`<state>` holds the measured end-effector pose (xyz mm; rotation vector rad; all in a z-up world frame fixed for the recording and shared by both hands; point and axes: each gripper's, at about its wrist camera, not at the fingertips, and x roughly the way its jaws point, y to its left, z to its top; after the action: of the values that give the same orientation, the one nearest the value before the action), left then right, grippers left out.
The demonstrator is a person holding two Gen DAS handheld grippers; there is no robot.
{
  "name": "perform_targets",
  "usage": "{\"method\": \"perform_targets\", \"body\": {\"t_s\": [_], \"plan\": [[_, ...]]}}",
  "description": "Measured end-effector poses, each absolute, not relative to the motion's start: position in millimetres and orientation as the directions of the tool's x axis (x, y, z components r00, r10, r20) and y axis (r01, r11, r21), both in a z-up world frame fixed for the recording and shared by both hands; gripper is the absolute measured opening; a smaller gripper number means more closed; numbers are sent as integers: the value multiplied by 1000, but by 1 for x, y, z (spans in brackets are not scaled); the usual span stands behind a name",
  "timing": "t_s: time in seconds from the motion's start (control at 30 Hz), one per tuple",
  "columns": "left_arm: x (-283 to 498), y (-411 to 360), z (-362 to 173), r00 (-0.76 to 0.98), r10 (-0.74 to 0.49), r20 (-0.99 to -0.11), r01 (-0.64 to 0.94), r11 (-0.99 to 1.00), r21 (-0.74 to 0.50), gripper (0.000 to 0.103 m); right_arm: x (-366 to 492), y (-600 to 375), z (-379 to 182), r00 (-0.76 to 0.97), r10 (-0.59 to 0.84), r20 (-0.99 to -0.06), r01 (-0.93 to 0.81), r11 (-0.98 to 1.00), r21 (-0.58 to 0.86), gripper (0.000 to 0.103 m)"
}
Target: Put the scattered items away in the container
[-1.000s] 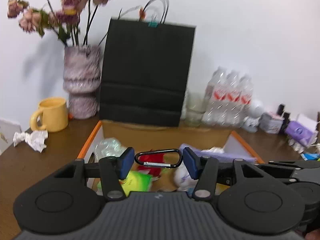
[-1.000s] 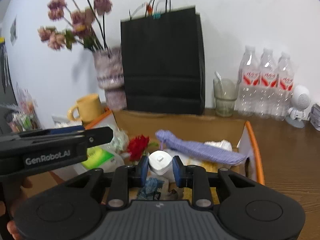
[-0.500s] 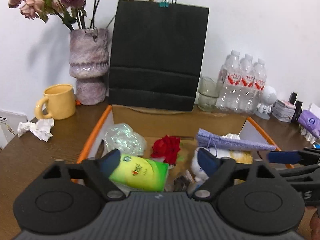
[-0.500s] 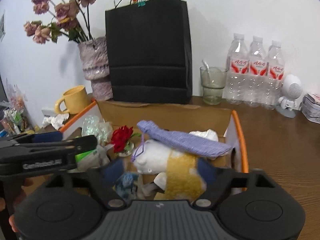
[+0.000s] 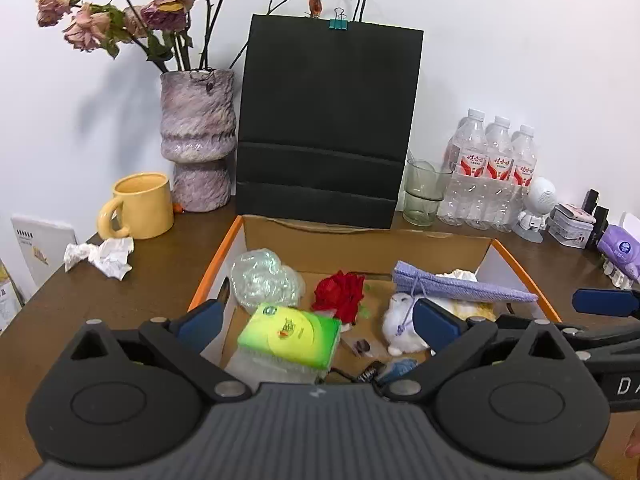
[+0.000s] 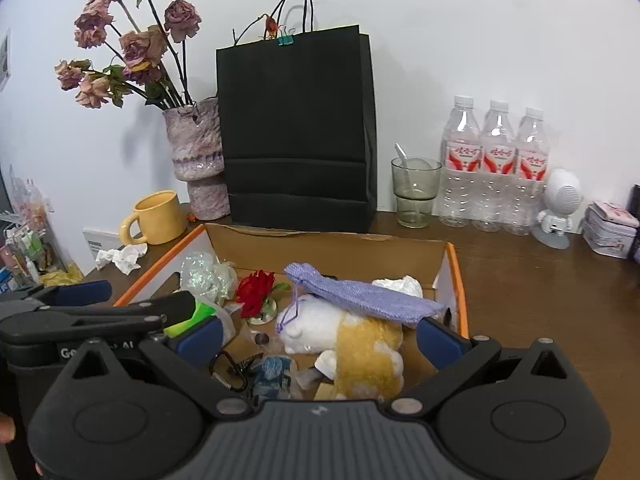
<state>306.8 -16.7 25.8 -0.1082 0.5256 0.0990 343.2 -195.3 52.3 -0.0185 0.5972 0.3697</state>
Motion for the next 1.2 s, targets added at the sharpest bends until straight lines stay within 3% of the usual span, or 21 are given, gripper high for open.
{"method": "perform_targets", "body": {"t_s": [0.67,1.2], "plan": [[200,-10,53,860,61,-507,-110,992,-67,103,223,-185,82,786,266,-558,-289,956,48,103],[168,-12,68,876,75,-476,-112,993,-48,103,189,-188,96,805,267,-529,-281,958,57,103]]}}
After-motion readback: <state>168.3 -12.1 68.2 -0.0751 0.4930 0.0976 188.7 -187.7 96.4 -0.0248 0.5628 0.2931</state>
